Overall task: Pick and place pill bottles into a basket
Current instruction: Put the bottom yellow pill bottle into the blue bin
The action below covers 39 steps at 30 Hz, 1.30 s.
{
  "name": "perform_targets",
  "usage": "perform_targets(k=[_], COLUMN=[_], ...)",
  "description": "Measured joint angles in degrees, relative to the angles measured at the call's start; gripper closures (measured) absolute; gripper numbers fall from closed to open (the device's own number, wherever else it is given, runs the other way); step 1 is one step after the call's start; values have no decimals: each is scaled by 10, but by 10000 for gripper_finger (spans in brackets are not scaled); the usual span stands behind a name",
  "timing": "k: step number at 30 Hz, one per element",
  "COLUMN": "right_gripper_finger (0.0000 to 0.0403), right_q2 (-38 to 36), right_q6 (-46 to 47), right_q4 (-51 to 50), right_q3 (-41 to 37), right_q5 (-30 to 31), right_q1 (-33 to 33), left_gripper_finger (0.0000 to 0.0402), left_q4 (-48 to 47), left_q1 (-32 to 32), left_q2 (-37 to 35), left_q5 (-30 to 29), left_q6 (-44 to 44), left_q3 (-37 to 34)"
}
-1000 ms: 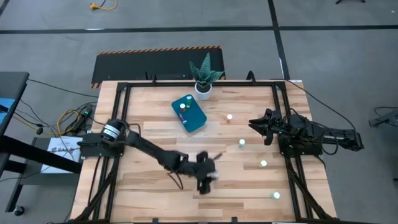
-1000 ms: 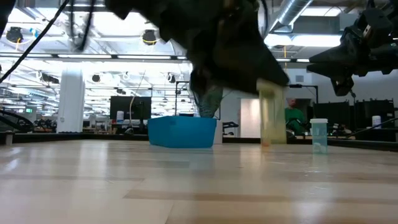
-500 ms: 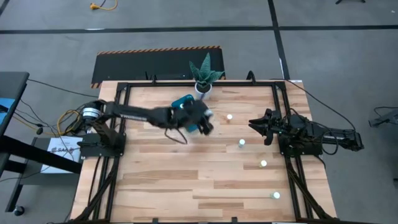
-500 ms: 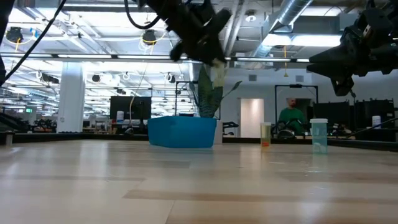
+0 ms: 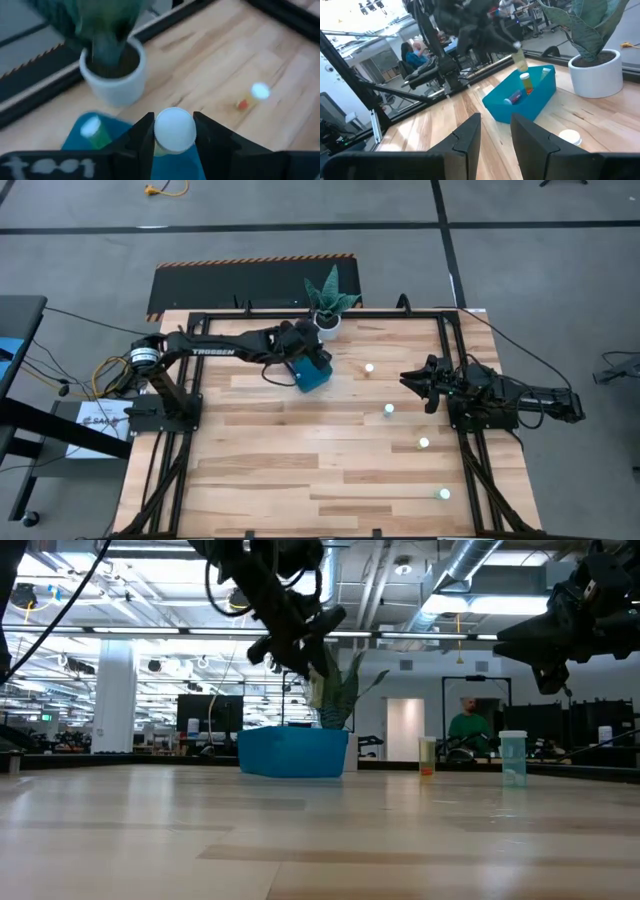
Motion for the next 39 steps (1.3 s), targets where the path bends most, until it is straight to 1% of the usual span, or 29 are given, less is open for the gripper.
perform_targets(k=[2,5,9,17,20,24,28,32,39], right_gripper_finger=[303,303,303,303,303,303,303,303,303], right_q2=[0,0,0,0,0,0,0,0,0], right_q6=[0,0,0,0,0,0,0,0,0], right_q4=[0,0,0,1,1,1,1,1,1], right_q3=[0,0,0,0,0,0,0,0,0], right_q5=[0,0,0,0,0,0,0,0,0], right_q1=[0,0,0,0,0,0,0,0,0], left_gripper_finger=[293,294,293,293,293,292,292,288,248], left_q4=[-8,42,77,101,127,133,131,125,124], left_q1=[-1,-1,-1,-3,-3,-3,-3,-2,-2], left_q2=[0,0,0,0,0,0,0,0,0], left_q5=[1,12,16,29,29,25,11,9,9], left_q6=[-17,-39,-76,-108,-109,-106,-75,-71,-68], left_q3=[-15,-50,-89,-148,-169,-173,-173,-173,-173])
